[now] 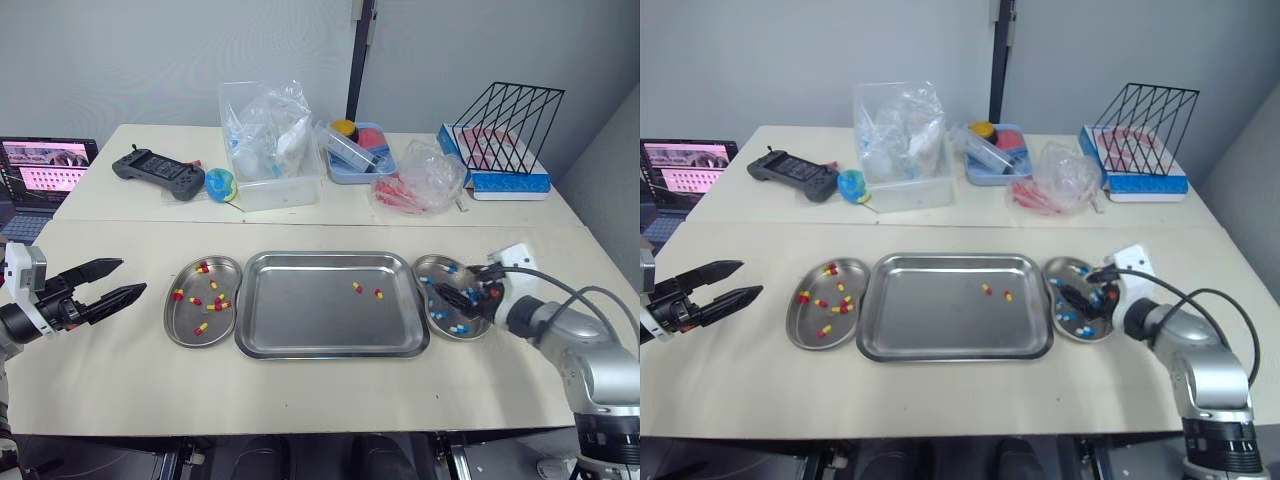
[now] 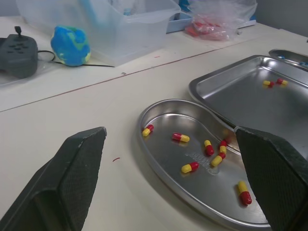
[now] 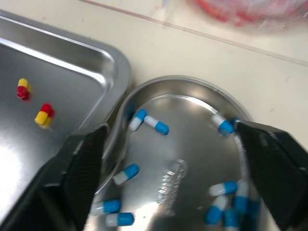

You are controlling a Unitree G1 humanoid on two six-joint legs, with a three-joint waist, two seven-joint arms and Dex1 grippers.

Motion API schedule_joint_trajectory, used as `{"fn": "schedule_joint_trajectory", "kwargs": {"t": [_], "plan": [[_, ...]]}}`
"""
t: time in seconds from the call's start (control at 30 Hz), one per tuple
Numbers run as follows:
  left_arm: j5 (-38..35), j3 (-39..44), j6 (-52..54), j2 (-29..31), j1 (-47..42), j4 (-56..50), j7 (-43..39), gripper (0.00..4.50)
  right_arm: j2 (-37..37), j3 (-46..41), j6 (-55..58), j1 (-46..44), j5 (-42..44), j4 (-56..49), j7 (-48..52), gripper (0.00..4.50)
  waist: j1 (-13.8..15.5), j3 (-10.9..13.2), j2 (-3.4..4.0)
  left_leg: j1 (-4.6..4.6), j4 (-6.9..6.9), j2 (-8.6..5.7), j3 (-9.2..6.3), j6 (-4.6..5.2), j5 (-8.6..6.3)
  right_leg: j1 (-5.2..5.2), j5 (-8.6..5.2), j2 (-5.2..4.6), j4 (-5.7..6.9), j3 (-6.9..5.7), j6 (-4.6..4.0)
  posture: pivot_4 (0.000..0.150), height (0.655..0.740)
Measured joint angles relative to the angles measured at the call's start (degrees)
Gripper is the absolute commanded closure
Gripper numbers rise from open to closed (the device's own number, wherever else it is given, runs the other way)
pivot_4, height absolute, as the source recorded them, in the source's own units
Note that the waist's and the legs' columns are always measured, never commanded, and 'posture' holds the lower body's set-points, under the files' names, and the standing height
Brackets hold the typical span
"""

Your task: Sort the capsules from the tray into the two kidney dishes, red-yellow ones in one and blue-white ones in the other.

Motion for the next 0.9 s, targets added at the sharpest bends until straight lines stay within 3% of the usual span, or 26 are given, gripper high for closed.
{"fn": "schedule_joint_trajectory", "kwargs": {"t": [0.13,0.43,0.9], "plan": [[0.04,1.64,-1.40,-0.18,0.78,3.06,1.01,0.00,-1.36,-9.05,-10.94,2.23,0.44,5.89,2.41,0.01,-0.10,0.00,0.00,0.01,0.00,0.01,0.00,0.01,0.00,0.02,0.01,0.02,0.00,0.00,0.03,0.150,0.7400],[0.24,3.10,-5.64,-0.24,1.62,7.60,2.07,0.00,-3.08,-12.88,-21.75,5.14,0.39,18.45,6.31,0.01,-0.29,0.00,0.01,0.11,0.00,0.05,0.07,-0.01,0.00,0.05,0.01,-0.02,0.00,0.08,0.02,0.150,0.7400],[0.27,3.37,-6.50,-0.35,2.72,7.88,3.92,0.00,-3.55,-13.11,-25.08,5.49,0.47,23.32,7.51,0.01,-0.24,0.01,0.02,0.11,-0.01,0.05,0.04,-0.01,0.00,0.05,0.02,-0.08,0.01,0.09,0.00,0.150,0.7400]]}}
